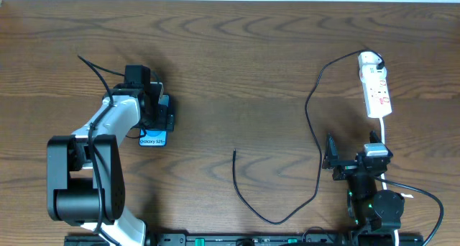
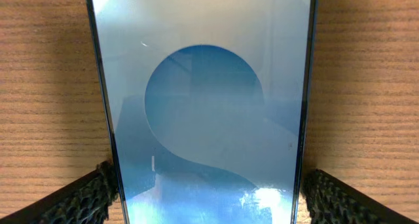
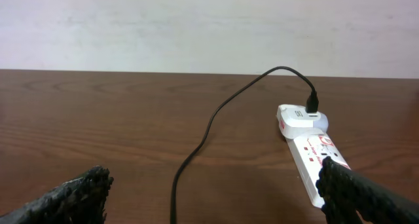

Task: Plug charger to phone and switch on socket

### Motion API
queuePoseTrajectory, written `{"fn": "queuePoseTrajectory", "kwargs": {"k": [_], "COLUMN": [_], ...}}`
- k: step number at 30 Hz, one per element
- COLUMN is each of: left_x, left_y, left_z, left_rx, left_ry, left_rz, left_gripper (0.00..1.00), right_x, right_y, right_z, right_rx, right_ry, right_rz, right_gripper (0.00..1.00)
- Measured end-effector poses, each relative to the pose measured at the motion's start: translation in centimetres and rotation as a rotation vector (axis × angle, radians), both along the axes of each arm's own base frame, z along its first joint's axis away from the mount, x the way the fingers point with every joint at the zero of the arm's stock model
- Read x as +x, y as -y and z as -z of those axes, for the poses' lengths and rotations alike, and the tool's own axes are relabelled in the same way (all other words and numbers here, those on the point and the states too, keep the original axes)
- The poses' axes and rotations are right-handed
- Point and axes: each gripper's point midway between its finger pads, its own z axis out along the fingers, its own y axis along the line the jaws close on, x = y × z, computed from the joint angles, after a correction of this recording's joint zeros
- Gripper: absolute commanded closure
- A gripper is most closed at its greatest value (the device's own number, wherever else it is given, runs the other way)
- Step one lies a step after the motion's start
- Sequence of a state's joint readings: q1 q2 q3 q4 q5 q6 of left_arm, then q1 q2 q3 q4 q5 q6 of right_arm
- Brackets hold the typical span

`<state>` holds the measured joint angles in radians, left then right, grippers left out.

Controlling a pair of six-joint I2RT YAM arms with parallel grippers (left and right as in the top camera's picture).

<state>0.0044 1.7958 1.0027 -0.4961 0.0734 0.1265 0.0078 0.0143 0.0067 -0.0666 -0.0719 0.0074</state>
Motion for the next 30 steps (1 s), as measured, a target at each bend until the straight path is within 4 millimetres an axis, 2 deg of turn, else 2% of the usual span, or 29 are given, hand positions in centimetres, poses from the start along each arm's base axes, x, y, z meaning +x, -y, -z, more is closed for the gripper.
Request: {"fn": "queuePoseTrajectory", "kwargs": {"k": [17,23,30], "left_x": [1.0,1.0,0.0], "left_y": [0.0,0.0,0.0], "left_z": [-0.1,-0.1,0.0], "left_rx": [0.0,0.002,0.003], "left_ry": [0.045,0.043,-0.001], "left_rz": [0.002,0.004,0.004], "left_gripper": [0.03,0.03,0.03], "right_x": [0.0,0.0,0.0], "right_y": [0.0,0.0,0.0], "right_z": [0.0,0.0,0.0], "right_rx": [0.0,0.0,0.0], "right_ry": [0.0,0.0,0.0], "right_rz": [0.0,0.0,0.0], "right_gripper": [0.01,0.01,0.01]}}
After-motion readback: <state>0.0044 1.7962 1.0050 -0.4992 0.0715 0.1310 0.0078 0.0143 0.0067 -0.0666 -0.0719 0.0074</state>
